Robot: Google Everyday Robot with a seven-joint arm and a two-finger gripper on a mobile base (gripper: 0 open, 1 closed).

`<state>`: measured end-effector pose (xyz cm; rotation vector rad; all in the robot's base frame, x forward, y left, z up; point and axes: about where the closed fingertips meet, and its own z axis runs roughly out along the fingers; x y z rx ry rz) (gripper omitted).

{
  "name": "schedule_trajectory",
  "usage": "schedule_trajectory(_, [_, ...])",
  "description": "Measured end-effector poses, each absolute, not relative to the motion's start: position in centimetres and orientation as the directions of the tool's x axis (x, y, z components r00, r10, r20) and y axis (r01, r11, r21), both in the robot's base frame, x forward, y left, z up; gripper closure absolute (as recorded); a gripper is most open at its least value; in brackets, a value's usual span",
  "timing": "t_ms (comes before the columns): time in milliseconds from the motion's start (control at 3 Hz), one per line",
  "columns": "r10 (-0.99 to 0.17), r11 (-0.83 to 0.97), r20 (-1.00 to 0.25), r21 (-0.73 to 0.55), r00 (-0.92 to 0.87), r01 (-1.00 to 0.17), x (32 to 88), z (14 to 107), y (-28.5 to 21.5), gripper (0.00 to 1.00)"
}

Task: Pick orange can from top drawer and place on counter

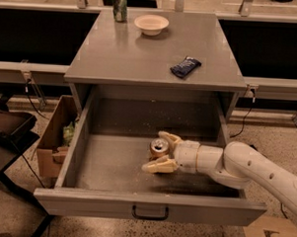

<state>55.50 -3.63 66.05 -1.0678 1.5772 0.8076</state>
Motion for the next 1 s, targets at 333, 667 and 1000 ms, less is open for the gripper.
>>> schedule_trajectory(333, [-0.210,0.384,-0.974,0.000,-0.087,-0.923,55.2,65.1,-2.6,0.49])
schedule_trajectory(667, [-0.210,0.384,-0.974,0.000,-0.087,-0.923,55.2,65.1,-2.6,0.72])
schedule_trajectory(1000, [-0.212,0.385,-0.973,0.005,-0.093,-0.923,55.8,66.5,-2.8,0.95])
